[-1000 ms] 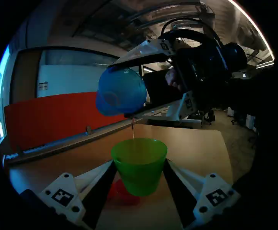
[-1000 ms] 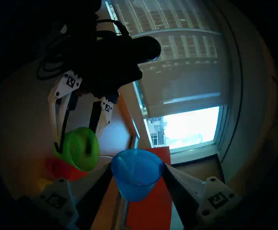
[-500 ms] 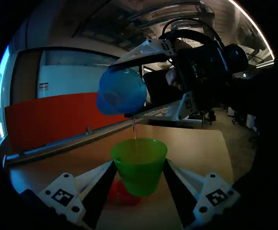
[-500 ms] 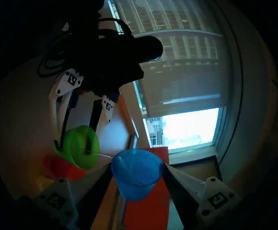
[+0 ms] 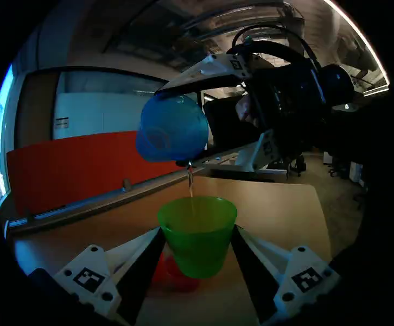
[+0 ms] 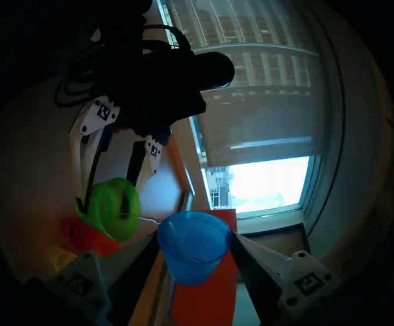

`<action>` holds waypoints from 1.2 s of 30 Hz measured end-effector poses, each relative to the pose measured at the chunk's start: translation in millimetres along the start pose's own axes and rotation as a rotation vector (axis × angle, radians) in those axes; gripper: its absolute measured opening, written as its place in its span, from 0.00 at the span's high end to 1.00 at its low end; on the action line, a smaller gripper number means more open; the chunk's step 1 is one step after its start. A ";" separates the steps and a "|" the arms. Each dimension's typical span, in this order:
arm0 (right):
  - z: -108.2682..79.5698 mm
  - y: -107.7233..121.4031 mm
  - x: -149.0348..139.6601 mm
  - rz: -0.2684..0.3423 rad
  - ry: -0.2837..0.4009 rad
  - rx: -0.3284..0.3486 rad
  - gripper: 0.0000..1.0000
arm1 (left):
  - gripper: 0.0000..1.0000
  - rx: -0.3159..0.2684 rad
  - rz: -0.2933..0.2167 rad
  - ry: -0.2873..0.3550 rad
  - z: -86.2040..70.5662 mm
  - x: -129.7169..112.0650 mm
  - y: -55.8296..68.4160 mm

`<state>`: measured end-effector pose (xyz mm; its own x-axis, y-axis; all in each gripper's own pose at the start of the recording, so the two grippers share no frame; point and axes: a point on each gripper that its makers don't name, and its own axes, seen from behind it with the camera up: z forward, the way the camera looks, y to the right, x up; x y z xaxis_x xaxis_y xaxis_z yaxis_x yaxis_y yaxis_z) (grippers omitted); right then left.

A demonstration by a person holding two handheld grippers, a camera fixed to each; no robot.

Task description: Pour water

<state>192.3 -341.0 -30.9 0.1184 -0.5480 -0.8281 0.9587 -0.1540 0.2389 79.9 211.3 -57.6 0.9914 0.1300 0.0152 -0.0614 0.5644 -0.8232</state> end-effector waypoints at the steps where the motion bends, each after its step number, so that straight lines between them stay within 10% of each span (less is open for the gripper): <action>1: 0.0 0.3 0.3 -0.002 0.000 -0.001 0.08 | 0.17 -0.001 0.000 0.000 0.1 0.0 0.2; 36: -0.3 -0.9 12.2 -0.053 -0.003 0.000 0.08 | 0.17 0.010 -0.008 0.007 -2.0 -2.4 -3.4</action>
<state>193.0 -347.4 -41.4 0.0663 -0.5414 -0.8381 0.9636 -0.1834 0.1947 78.0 207.5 -56.1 0.9926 0.1197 0.0181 -0.0543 0.5740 -0.8171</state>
